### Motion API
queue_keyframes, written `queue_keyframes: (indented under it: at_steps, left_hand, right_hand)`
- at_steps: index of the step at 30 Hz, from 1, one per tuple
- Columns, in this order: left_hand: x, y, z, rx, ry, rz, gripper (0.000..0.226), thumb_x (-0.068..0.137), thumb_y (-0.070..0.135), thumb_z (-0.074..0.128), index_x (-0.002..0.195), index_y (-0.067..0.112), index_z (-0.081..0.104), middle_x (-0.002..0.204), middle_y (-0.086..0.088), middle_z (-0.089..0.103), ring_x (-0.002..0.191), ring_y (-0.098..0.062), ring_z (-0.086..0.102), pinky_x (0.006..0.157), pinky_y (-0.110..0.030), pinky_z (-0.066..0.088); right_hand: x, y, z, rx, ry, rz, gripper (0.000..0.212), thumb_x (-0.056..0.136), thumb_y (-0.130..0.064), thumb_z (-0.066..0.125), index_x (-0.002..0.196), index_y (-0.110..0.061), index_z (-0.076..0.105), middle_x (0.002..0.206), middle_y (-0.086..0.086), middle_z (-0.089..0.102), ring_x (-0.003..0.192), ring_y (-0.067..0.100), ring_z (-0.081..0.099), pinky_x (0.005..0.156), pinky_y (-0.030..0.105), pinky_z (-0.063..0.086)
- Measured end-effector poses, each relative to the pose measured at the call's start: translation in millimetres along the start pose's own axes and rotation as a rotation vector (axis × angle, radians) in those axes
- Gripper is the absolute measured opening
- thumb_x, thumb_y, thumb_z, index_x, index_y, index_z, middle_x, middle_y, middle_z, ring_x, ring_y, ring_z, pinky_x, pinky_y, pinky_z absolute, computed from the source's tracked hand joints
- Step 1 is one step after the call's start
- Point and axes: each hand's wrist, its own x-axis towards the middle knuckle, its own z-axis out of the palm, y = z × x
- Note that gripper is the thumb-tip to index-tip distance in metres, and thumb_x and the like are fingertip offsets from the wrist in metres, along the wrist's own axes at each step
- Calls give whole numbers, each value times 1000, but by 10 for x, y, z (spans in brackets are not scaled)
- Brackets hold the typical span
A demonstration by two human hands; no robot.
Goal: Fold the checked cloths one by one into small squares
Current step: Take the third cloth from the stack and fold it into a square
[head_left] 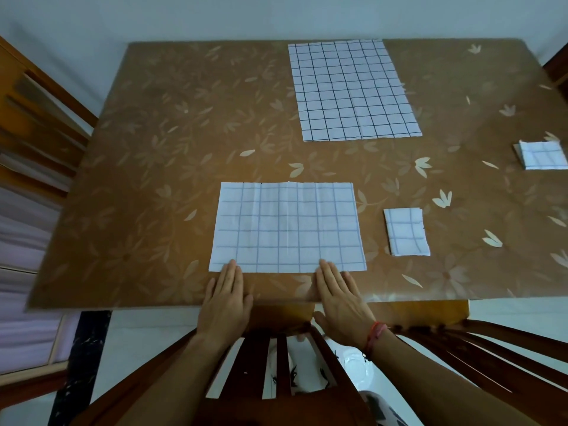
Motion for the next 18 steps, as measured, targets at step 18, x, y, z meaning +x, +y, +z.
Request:
queue_keyframes:
  at_steps: [18]
  left_hand:
    - [37,192,-210,-77,26,-77,63,100,39,38,152,8,22,162,-10,7,149,-24,4,120,-42,12]
  right_hand:
    - [-223,424,-214,193,-2,188,79,92,-37,47,152,-2,11,161,13,8,149,27,7,122,41,13]
